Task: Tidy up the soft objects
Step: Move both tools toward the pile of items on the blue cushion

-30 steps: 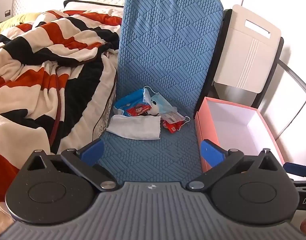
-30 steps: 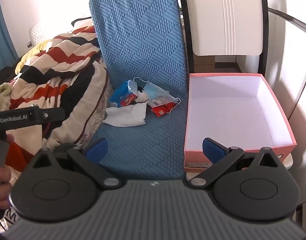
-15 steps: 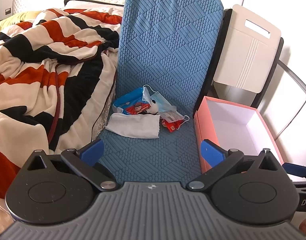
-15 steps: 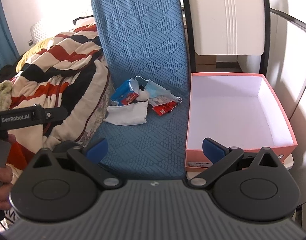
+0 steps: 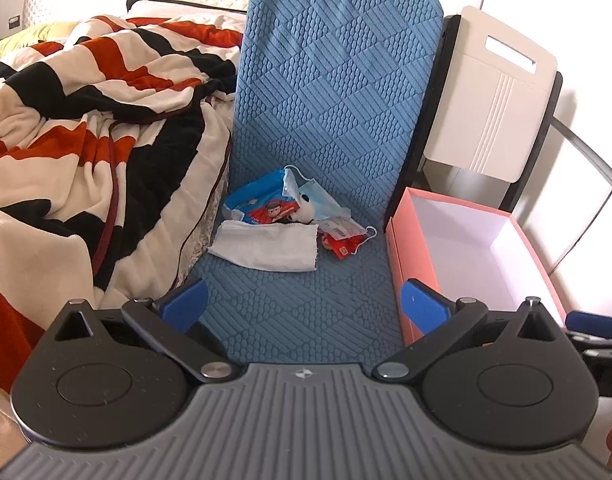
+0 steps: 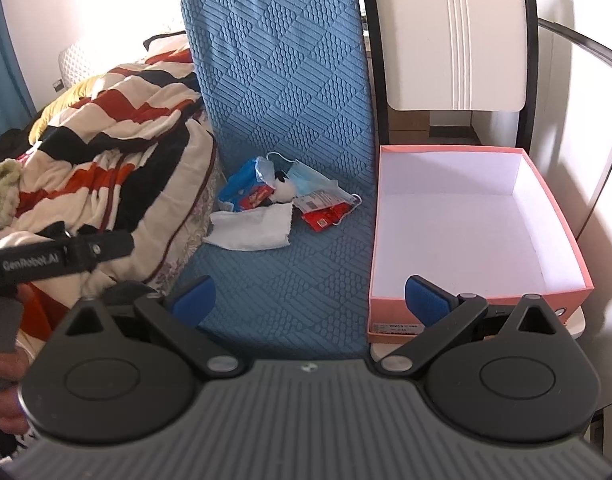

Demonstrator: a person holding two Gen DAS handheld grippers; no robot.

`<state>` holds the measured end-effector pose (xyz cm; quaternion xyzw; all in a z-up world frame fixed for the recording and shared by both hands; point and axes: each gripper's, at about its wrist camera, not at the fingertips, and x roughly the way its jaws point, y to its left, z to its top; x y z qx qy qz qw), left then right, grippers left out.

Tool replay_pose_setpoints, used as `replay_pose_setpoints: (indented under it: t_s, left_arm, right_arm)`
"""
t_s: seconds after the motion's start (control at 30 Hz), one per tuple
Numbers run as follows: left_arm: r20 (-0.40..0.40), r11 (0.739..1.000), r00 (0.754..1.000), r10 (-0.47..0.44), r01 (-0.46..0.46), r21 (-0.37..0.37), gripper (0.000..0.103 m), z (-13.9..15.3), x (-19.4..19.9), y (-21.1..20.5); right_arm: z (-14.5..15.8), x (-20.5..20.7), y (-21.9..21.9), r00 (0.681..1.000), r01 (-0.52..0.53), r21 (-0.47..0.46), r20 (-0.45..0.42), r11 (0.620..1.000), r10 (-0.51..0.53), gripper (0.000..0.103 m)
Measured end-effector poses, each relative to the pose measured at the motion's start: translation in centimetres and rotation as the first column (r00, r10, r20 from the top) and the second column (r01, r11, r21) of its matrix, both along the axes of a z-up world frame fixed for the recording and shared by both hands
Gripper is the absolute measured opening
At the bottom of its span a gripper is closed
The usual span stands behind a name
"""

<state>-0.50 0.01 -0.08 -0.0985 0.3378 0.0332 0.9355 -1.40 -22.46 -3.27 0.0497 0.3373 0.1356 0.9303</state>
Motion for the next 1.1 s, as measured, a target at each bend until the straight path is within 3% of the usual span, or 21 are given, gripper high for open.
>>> replay_pose_setpoints:
  t_s: [0.27, 0.6, 1.1]
  left_arm:
    - [0.009, 1.000, 1.000, 0.017, -0.017, -0.016, 0.103, -1.3, 1.0, 0.5]
    - [-0.012, 0.998, 1.000, 0.020, -0.020, -0.062, 0.103, -3.2, 1.1, 1.6]
    - [-0.027, 0.999, 0.999, 0.019, -0.021, -0.041, 0.103, -4.3, 2.4, 1.3]
  right_arm:
    - [-1.7, 0.4, 0.3, 1.000, -0.001, -0.035, -0.012, 0.999, 0.001, 0.103]
    - [-2.4, 0.6, 0.9, 1.000, 0.001, -0.001, -0.019, 1.000, -0.001, 0.103]
    - [-4.1, 1.9, 0.4, 0.999, 0.012, -0.005, -0.047, 1.000, -0.013, 0.103]
